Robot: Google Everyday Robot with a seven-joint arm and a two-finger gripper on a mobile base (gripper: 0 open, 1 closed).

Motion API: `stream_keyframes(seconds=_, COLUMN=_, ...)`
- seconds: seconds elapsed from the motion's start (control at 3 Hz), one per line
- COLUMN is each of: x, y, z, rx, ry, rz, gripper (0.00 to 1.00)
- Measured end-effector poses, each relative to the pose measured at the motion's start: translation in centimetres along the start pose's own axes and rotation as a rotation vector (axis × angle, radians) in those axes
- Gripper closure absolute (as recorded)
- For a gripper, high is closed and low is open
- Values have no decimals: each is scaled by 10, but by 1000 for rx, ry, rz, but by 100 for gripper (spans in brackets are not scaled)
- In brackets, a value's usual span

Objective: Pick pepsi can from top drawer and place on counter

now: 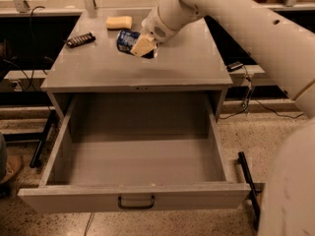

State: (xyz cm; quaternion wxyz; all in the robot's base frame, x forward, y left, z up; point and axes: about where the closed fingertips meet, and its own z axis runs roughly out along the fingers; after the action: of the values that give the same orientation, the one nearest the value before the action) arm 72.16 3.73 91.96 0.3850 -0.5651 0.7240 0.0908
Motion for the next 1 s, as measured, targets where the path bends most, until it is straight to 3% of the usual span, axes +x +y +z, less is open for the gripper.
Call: stream_keyframes(seconds=1.0, x=39, y=-23, z=46, rx=-31, ry=55, rz=100, gripper=34)
